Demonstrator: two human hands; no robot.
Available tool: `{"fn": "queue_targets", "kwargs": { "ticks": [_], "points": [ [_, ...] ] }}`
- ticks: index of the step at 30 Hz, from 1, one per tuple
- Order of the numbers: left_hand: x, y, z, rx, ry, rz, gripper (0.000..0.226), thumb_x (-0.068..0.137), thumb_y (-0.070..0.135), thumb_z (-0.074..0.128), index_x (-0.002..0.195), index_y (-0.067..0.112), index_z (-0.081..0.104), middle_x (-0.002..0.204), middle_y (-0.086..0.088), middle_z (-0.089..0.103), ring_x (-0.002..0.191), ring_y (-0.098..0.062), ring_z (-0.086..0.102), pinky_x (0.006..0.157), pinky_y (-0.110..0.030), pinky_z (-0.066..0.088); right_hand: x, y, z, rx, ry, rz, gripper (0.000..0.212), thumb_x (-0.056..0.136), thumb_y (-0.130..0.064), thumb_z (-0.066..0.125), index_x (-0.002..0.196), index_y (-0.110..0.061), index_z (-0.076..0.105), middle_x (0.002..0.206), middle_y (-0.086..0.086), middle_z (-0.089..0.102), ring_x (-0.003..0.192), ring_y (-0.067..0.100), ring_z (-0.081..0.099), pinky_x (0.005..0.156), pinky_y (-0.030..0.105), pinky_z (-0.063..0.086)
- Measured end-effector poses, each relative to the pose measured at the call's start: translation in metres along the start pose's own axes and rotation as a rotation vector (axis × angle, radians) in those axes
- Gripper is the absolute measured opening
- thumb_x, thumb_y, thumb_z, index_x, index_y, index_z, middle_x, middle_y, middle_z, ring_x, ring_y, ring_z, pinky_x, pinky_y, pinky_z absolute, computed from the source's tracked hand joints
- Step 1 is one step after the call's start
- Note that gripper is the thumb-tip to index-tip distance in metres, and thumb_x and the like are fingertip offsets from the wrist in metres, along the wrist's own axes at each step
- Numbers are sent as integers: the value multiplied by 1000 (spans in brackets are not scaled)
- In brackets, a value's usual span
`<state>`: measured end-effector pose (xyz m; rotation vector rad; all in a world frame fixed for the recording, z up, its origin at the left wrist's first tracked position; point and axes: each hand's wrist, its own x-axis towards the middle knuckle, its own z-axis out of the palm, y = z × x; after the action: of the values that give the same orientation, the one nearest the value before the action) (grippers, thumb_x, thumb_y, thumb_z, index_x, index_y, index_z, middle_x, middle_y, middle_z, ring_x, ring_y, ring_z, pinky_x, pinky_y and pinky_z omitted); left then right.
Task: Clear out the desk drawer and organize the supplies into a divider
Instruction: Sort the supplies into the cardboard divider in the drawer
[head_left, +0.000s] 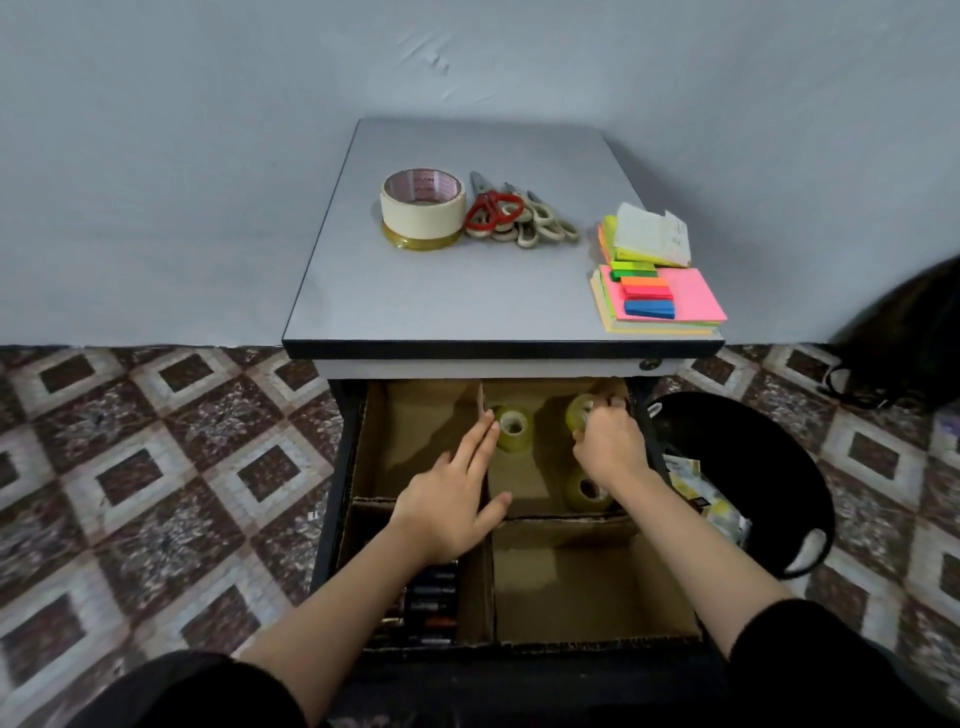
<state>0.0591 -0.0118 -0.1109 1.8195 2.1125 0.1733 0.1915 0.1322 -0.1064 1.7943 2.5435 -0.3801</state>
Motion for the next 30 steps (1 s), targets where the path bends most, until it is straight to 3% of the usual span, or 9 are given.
{"fn": "queue_targets", "kwargs": {
  "ticks": [7,14,23,27,30],
  "points": [
    [0,1,1,12,15,-2,74,95,55,28,148,25,-13,152,17,-26,132,-26,35,80,-34,49,11,-1,6,-95,-94,-36,43,89,-10,58,130,-1,46,141,20,34,112,33,55,88,36,47],
    [1,-3,6,-8,27,5,73,95,56,28,148,28,-14,150,19,-28,137,-29,30,81,-32,52,20,-1,16,-52,-82,-8,51,88,-9,60,135,-2,41,146,19,31,117,32,53,89,35,47],
    [3,-4,7,7,44,8,74,95,55,28,148,26,-14,152,17,-26,128,-24,40,73,-28,51,17,6,12,86,1,-25,58,84,0,61,138,-4,40,142,15,40,124,32,47,98,35,42],
    [1,-5,8,-1,46,19,75,95,55,28,148,24,-13,153,15,-22,114,-19,50,70,-28,51,-7,10,3,131,43,-63,45,86,-4,60,130,-8,51,126,14,55,107,30,59,87,35,51],
    [1,-9,9,-95,20,17,77,94,56,33,148,26,-12,153,18,-21,126,-19,43,84,-33,51,-31,10,-8,182,74,-133,27,86,-4,59,113,-8,62,113,11,59,97,25,61,83,32,53]
  ]
}}
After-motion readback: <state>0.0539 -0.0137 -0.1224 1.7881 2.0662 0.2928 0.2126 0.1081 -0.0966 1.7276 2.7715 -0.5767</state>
